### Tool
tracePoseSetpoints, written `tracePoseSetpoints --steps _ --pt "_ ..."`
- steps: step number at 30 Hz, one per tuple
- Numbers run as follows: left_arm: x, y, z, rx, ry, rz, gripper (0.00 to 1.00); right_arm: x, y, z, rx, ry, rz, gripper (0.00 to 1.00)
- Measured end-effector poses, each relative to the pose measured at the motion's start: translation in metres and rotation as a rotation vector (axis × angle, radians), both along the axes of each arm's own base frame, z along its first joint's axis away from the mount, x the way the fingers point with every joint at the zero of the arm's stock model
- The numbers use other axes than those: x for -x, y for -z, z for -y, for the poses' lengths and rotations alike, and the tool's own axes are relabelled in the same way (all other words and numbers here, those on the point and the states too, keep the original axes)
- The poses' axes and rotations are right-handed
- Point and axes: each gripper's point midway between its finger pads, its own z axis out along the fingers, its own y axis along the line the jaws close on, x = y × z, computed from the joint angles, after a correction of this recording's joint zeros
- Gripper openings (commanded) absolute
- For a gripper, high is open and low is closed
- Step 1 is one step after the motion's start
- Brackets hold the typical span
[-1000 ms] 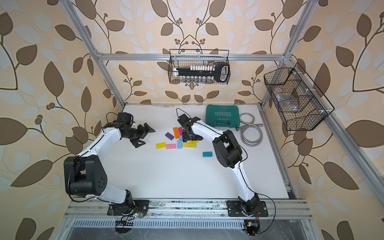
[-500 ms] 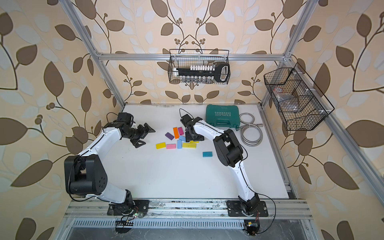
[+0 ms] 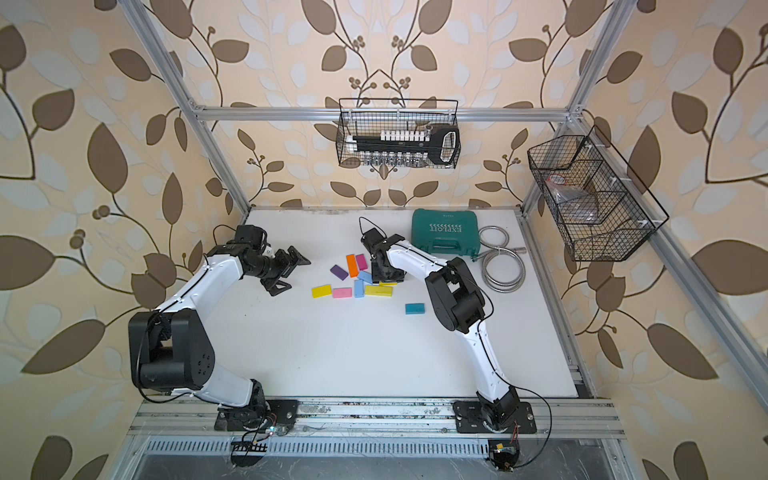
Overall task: Assemble the letter c with building blocks
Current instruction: Pick up the building block from the center of the board, then assemble the building block at the center of the board.
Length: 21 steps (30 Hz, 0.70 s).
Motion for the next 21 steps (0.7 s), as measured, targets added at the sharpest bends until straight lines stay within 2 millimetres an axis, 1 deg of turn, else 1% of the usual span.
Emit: tracePoseSetpoints --steps 2,5,7,9,11,12,13,15,16,18,21 --pt "0.000 0.000 0.000 0.000 0.000 -0.001 0.99 0.007 -0.006 0.007 -0.004 0.006 0.000 0.37" --pt "0.002 0.000 0.000 0.001 0.001 -0.007 0.99 0.019 -0.027 0.023 -0.024 0.022 0.022 0.37" --pt "0.002 0.000 0.001 0.002 0.002 -0.009 0.99 0.025 -0.046 0.041 -0.045 0.048 0.051 0.37" --pt "0.003 -0.001 0.001 0.002 0.003 -0.008 0.99 0.031 -0.064 0.066 -0.066 0.091 0.083 0.38" --pt "0.004 -0.003 0.003 0.002 0.008 -0.002 0.99 0.037 -0.073 0.091 -0.076 0.134 0.102 0.38" --pt "0.005 -0.006 0.004 0.001 0.010 0.003 0.99 0.041 -0.074 0.107 -0.075 0.161 0.106 0.38" --pt "0.006 -0.007 0.005 0.001 0.013 0.006 0.99 0.045 -0.072 0.118 -0.072 0.180 0.102 0.38" --pt "0.008 -0.012 0.008 0.000 0.022 0.016 0.99 0.057 -0.060 0.142 -0.054 0.217 0.073 0.38" --pt "0.008 -0.013 0.009 0.000 0.024 0.019 0.99 0.063 -0.052 0.151 -0.042 0.229 0.053 0.38" --pt "0.010 -0.014 0.013 0.000 0.035 0.021 0.99 0.078 -0.034 0.165 -0.015 0.244 0.002 0.39" --pt "0.010 -0.014 0.016 0.000 0.044 0.021 0.99 0.093 -0.018 0.175 0.011 0.244 -0.047 0.39"
